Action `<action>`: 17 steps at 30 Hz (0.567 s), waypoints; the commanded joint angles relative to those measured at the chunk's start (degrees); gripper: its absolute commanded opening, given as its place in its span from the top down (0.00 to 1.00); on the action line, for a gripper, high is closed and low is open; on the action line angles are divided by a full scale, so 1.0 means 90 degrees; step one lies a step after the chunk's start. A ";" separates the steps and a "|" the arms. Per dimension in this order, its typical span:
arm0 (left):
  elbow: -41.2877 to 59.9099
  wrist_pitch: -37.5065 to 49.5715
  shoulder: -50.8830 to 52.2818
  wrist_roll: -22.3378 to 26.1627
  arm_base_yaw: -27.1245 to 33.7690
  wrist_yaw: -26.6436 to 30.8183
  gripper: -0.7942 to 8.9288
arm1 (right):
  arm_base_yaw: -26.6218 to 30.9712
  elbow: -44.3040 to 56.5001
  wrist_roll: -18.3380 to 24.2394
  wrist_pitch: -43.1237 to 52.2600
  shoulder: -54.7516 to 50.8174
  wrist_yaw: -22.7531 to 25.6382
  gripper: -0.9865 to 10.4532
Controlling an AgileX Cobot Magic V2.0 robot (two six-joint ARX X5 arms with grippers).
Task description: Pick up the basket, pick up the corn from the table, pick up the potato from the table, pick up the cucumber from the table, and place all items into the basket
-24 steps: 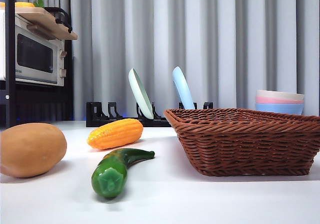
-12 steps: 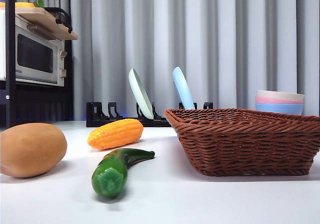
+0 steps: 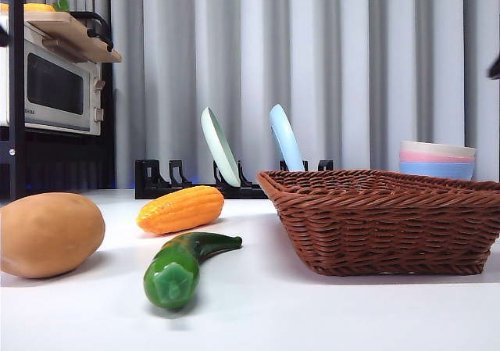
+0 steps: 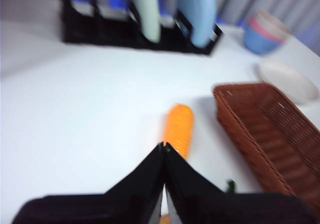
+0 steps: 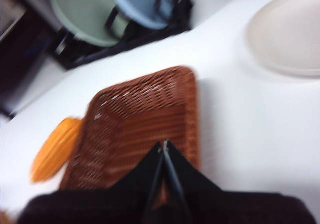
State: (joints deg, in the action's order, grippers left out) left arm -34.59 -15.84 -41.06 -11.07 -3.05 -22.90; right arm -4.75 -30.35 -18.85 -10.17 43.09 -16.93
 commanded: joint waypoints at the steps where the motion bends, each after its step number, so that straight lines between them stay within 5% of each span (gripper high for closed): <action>1: -0.0299 -0.0199 -0.0505 0.0233 0.0015 -0.0559 0.93 | 0.0015 -0.0410 0.0386 -0.0260 0.0512 -0.0877 0.92; 6: -0.0680 -0.0498 -0.1098 0.0260 0.0000 -0.1032 0.92 | 0.0015 -0.1120 0.0976 -0.1120 0.1275 -0.1797 0.91; 8: -0.0699 -0.0498 -0.1185 0.0260 -0.0007 -0.1110 0.90 | 0.0015 -0.1297 0.1154 -0.1311 0.1462 -0.1790 0.88; 13: -0.0699 -0.0510 -0.1195 0.0228 -0.0010 -0.1127 0.55 | 0.0015 -0.1452 0.1207 -0.1316 0.1676 -0.1724 0.63; 17: -0.0699 -0.0597 -0.1195 0.0228 -0.0015 -0.1132 0.55 | 0.0015 -0.1513 0.1333 -0.1316 0.1780 -0.1457 0.63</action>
State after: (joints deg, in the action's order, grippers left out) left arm -40.91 -21.21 -51.77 -9.61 -3.07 -32.62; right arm -4.75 -43.59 -8.14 -22.28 58.65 -31.09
